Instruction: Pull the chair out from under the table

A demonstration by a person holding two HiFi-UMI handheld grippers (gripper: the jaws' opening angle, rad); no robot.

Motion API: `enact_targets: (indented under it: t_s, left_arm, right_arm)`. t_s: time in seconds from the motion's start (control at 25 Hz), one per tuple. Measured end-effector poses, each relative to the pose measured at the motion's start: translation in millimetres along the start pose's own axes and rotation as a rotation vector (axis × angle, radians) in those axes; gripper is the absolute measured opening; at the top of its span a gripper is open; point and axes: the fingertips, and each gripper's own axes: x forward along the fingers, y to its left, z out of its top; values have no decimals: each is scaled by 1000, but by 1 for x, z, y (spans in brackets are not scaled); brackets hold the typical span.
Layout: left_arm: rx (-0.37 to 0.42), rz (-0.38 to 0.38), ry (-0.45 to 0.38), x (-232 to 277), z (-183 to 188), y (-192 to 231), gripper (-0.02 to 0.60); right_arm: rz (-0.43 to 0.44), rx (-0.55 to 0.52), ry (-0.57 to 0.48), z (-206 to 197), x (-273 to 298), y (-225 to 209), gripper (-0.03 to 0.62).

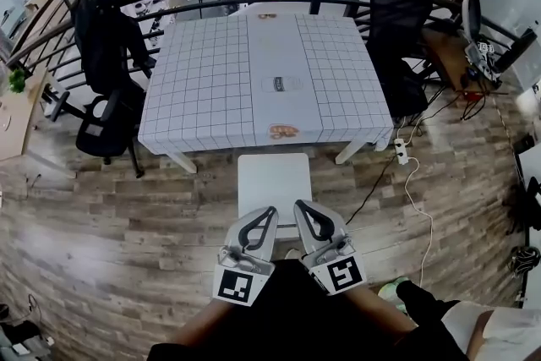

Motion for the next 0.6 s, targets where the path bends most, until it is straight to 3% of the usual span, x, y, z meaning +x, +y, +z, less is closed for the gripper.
enact_targets:
  t_s: [0.32, 0.6]
  left_arm:
    - [14, 7, -13, -1, -6, -23, 9]
    - [-3, -8, -8, -1, 7, -4, 9]
  right_arm:
    - [-8, -5, -40, -2, -23, -7, -3]
    - [-9, 5, -25, 11, -4, 0, -3]
